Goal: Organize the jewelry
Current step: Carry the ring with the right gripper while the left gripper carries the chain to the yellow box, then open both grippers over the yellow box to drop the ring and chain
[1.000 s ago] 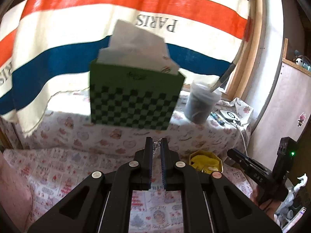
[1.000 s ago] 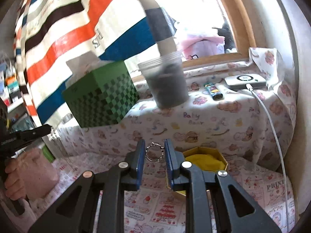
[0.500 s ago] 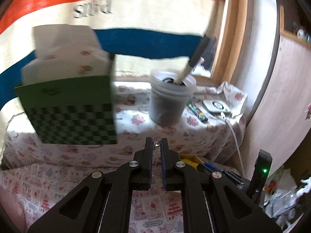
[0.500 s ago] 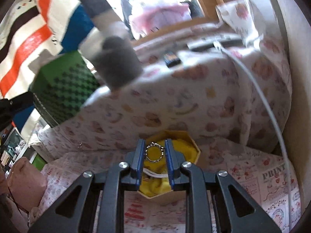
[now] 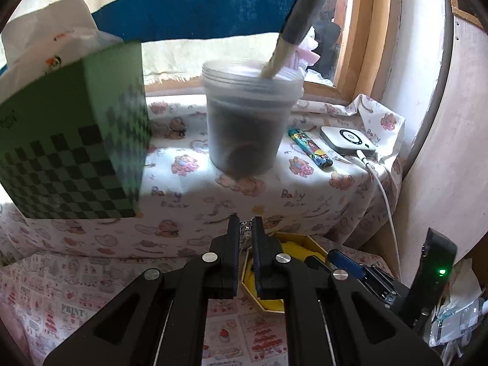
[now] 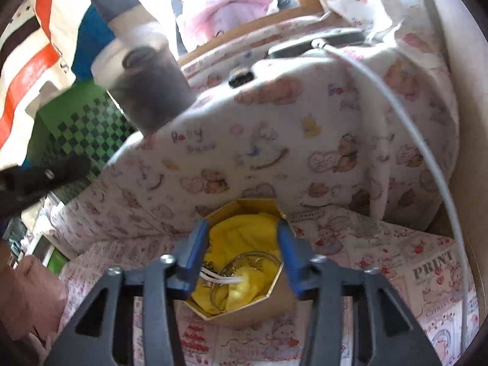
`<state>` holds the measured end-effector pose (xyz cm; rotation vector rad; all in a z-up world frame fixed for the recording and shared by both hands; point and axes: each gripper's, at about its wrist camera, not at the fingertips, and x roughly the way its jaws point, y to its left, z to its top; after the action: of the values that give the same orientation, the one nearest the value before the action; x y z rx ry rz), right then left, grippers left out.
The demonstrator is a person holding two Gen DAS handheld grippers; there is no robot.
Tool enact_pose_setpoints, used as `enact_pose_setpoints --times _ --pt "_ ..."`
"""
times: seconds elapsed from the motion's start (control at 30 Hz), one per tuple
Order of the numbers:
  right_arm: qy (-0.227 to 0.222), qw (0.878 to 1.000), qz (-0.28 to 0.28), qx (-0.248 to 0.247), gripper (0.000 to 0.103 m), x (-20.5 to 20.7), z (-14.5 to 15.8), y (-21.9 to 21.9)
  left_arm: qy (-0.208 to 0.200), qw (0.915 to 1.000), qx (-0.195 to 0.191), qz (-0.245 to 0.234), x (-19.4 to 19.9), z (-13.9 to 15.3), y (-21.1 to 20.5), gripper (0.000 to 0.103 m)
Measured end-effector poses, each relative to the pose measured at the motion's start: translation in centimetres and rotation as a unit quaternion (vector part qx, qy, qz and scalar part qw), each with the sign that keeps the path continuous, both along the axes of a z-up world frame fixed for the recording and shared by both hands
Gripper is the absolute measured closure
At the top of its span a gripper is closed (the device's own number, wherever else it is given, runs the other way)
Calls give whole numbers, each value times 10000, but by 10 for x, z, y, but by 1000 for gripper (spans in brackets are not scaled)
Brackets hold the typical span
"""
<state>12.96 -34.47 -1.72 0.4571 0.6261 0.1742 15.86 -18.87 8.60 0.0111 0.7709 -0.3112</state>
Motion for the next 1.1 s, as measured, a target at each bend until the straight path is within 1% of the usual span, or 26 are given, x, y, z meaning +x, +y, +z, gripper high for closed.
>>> enact_pose_setpoints --times 0.1,0.2,0.3,0.33,0.37,0.4,0.43,0.47,0.6,0.63,0.67,0.7,0.73,0.8,0.87,0.93,0.97,1.03,1.07,1.1 --pt "-137 9998 -166 -28 57 -6 7 -3 51 10000 42 -33 2 -3 -5 96" --pt "-232 9990 -342 -166 56 -10 12 -6 73 9999 -20 -65 4 -3 -9 96" --pt "-299 9983 -495 -95 54 -13 14 -12 77 9999 -39 -115 4 -3 -15 96" --pt "-335 9974 -636 -9 54 -15 14 -16 88 9999 -32 -142 4 -4 -18 96" --pt "-379 9960 -798 101 51 -18 14 -20 106 9998 -21 -169 5 -6 -20 96" --pt "-428 9943 -942 238 45 -20 13 -25 143 9997 -10 -207 5 -8 -23 96" --pt "-462 9931 -1021 338 42 -22 12 -28 172 9996 -14 -237 4 -10 -26 96" --pt "-494 9909 -1140 520 42 -24 11 -35 184 9995 -6 -273 4 -11 -29 96" --pt "-472 9869 -1261 891 42 -27 9 -52 108 9991 110 -404 2 -16 -42 95" --pt "-458 9864 -1281 920 42 -28 8 -54 88 9991 121 -404 1 -16 -43 87" --pt "-452 9860 -1303 933 42 -27 8 -54 63 9992 123 -387 0 -15 -43 82" --pt "-445 9861 -1308 924 42 -27 9 -54 15 9993 107 -365 -1 -14 -42 73" --pt "-445 9863 -1315 889 42 -27 10 -54 -31 9994 95 -340 -2 -13 -41 69" --pt "-488 9871 -1324 753 42 -28 14 -50 -149 9995 85 -280 -6 -8 -34 69" --pt "-566 9886 -1267 585 42 -29 19 -44 -332 9993 51 -172 -11 -2 -24 64" --pt "-667 9899 -1175 438 42 -31 23 -38 -567 9984 7 -62 -19 5 -11 54" --pt "-731 9906 -1106 325 42 -32 27 -32 -684 9977 -10 -9 -23 9 -4 50" --pt "-839 9921 -919 168 42 -34 33 -22 -920 9957 -48 121 -34 16 12 36" --pt "-874 9924 -852 142 42 -36 35 -19 -1060 9942 -70 196 -40 20 21 33" --pt "-922 9926 -778 95 41 -38 40 -13 -1201 9924 -59 257 -47 22 30 25"
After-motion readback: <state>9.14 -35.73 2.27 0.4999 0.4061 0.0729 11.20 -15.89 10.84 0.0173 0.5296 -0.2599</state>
